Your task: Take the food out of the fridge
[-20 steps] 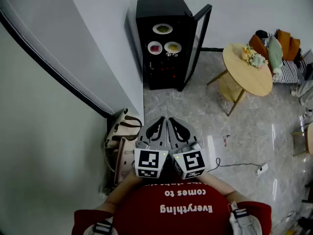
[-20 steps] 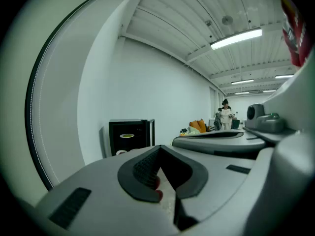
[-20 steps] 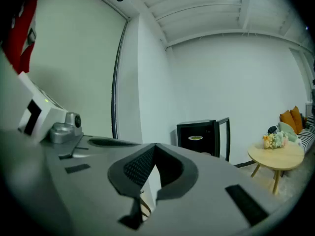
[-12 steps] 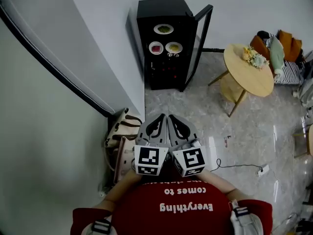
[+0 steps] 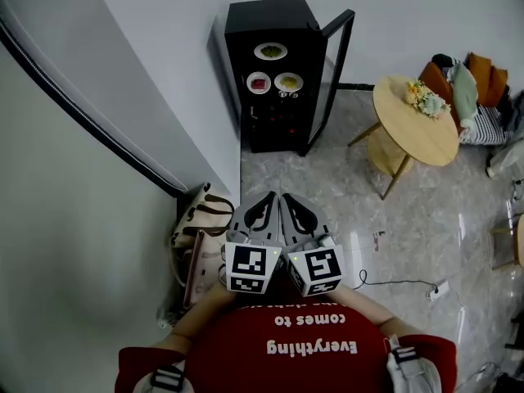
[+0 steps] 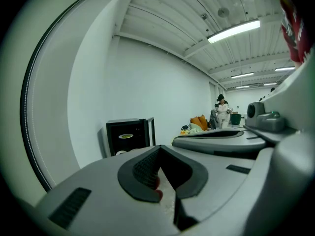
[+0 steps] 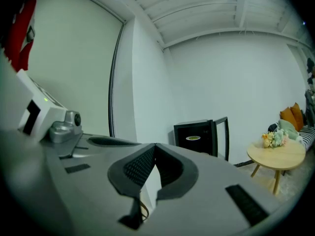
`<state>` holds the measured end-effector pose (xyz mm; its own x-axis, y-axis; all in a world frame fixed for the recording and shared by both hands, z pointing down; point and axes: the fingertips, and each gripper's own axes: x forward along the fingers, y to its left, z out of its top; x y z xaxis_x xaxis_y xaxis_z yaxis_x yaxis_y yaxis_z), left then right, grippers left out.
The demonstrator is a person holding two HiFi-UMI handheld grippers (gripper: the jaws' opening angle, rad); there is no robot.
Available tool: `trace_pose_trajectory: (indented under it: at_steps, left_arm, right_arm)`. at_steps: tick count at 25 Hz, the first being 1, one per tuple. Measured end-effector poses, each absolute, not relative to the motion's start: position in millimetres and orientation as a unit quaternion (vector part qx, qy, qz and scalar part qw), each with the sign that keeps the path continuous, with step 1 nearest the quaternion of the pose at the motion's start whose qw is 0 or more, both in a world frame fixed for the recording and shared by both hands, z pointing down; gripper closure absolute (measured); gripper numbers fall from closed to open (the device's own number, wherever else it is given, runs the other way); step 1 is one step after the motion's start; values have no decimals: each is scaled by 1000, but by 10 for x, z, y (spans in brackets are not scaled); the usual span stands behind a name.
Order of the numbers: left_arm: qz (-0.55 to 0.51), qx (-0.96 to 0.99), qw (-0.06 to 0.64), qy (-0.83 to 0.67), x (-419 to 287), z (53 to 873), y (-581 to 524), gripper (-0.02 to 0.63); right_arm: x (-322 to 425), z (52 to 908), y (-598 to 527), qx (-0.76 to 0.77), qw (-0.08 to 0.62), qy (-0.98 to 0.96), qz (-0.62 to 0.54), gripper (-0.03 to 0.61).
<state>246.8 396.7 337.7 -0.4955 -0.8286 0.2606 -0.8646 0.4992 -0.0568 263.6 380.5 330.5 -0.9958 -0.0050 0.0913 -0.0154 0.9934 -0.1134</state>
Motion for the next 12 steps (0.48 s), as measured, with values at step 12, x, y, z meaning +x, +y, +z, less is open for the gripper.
trace_pose_trajectory:
  at_steps: [12]
  left_arm:
    - [92,458,134,-874,2613,3682,3787,607]
  right_arm:
    - [2759,3622,3605,-32,76,-994,76,568]
